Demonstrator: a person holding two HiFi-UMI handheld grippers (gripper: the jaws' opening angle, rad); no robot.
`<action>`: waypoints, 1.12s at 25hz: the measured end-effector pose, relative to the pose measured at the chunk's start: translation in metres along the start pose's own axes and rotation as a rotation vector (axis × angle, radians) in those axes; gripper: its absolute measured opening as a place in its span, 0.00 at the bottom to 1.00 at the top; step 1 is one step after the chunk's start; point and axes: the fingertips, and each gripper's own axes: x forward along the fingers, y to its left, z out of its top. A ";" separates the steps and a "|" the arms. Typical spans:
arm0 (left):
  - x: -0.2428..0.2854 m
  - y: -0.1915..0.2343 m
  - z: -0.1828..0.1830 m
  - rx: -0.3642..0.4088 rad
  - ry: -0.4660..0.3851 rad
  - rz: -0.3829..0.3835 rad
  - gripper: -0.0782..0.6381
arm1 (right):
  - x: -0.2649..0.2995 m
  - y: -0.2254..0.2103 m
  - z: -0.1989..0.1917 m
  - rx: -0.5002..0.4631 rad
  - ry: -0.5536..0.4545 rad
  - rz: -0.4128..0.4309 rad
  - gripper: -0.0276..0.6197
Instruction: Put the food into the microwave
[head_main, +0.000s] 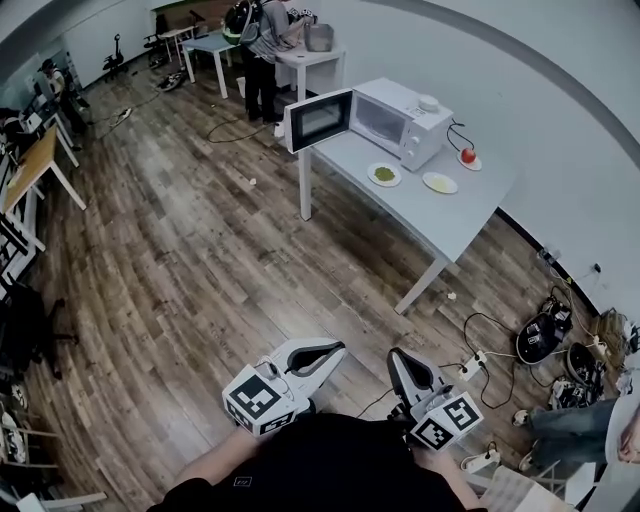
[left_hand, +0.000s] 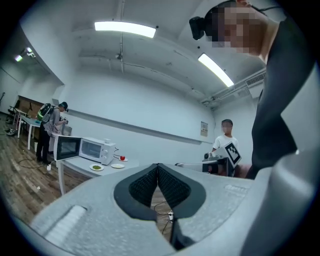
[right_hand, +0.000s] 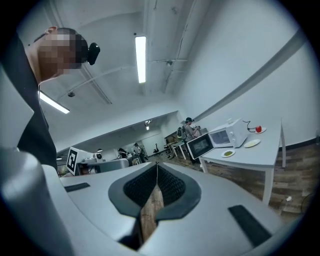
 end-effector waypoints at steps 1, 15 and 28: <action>-0.009 0.008 0.000 -0.002 0.003 0.000 0.12 | 0.011 0.009 -0.001 0.005 0.003 0.011 0.07; -0.010 0.075 0.011 -0.009 -0.014 -0.013 0.12 | 0.069 0.003 0.000 -0.033 0.043 -0.008 0.07; 0.087 0.149 0.035 0.032 0.002 0.055 0.12 | 0.137 -0.107 0.050 -0.055 0.000 0.066 0.07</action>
